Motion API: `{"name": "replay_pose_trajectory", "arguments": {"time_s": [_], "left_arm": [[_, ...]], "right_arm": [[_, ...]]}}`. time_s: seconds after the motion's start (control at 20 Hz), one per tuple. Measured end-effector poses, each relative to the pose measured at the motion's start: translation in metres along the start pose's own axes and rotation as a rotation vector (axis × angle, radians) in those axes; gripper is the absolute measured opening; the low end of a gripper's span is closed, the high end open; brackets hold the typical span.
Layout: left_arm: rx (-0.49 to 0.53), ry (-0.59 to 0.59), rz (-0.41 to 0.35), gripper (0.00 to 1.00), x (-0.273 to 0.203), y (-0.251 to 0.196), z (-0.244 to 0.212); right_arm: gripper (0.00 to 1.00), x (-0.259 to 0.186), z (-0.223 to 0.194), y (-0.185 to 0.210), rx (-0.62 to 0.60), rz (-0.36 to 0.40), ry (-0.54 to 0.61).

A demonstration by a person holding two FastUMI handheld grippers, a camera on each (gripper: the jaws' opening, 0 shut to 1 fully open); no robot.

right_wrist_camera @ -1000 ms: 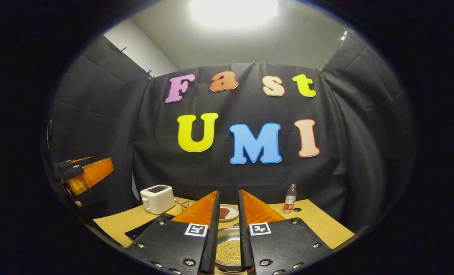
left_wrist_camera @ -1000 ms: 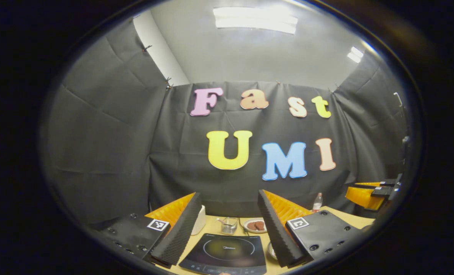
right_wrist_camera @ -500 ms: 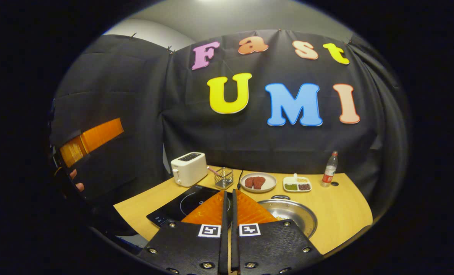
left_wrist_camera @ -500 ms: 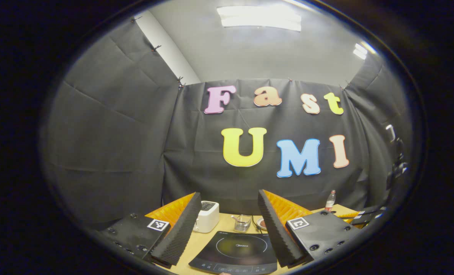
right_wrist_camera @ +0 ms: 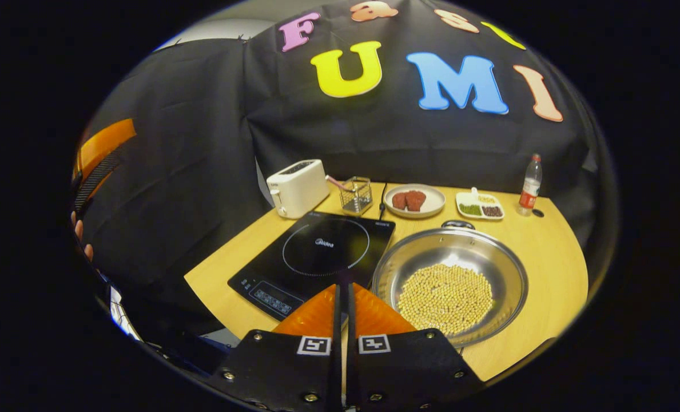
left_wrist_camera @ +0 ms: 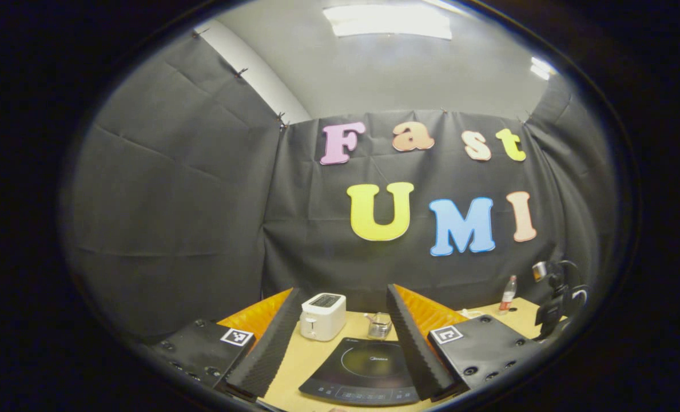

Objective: First push the handle of the pot to place it horizontally, then grasp the pot with both hands and set it on the induction cooktop.

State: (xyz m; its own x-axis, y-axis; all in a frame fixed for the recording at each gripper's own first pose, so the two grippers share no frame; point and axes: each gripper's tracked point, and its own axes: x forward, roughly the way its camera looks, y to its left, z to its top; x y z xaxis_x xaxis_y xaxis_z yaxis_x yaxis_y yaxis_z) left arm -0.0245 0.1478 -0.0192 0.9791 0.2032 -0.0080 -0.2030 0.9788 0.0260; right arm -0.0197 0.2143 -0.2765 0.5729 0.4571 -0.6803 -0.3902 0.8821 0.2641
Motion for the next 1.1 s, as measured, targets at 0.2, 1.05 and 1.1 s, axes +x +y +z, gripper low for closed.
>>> {"name": "replay_pose_trajectory", "arguments": {"time_s": [0.2,1.05,1.1], "left_arm": [[0.001,0.019,0.014,0.99,-0.002,0.001,-0.004],[-0.005,0.03,-0.041,0.99,0.016,-0.032,-0.013],[-0.004,0.028,-0.046,0.99,0.016,-0.035,-0.014]], "right_arm": [[0.04,0.022,-0.036,-0.015,0.025,-0.01,0.118],[0.01,0.031,-0.09,-0.055,0.223,-0.084,0.288],[0.01,0.029,-0.092,-0.058,0.223,-0.089,0.292]]}}
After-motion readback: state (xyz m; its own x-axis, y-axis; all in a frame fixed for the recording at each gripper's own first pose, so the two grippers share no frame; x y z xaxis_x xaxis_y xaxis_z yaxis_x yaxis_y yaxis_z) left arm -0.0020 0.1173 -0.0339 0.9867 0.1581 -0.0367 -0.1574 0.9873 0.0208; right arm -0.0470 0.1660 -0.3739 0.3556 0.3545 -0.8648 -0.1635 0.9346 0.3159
